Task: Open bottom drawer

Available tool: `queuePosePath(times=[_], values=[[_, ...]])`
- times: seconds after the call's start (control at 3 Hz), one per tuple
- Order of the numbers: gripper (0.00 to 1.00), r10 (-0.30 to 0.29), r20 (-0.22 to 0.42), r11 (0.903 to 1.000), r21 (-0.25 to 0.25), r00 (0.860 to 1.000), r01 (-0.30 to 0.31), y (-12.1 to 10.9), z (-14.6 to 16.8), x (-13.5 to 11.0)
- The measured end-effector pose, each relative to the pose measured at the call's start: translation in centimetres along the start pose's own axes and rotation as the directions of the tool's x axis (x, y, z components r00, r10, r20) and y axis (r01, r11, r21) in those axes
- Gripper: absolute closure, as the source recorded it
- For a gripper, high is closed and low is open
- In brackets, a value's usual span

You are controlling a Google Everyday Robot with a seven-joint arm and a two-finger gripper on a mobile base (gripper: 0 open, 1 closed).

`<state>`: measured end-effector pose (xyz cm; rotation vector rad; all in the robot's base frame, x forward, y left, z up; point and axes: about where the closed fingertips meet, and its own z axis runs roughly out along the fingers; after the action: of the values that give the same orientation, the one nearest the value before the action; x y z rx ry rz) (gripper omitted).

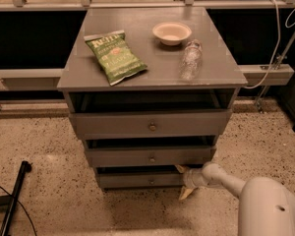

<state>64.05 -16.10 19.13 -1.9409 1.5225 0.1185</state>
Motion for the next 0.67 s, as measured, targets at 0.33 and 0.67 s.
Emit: queuePosePath(times=[0.33, 0.67], values=[[0.0, 0.018, -0.019, 0.9998, -0.001, 1.0, -0.018, -0.04, 1.41, 1.53], [0.18, 0.026, -0.027, 0.9996, -0.007, 0.999, -0.027, 0.01, 2.33, 2.13]])
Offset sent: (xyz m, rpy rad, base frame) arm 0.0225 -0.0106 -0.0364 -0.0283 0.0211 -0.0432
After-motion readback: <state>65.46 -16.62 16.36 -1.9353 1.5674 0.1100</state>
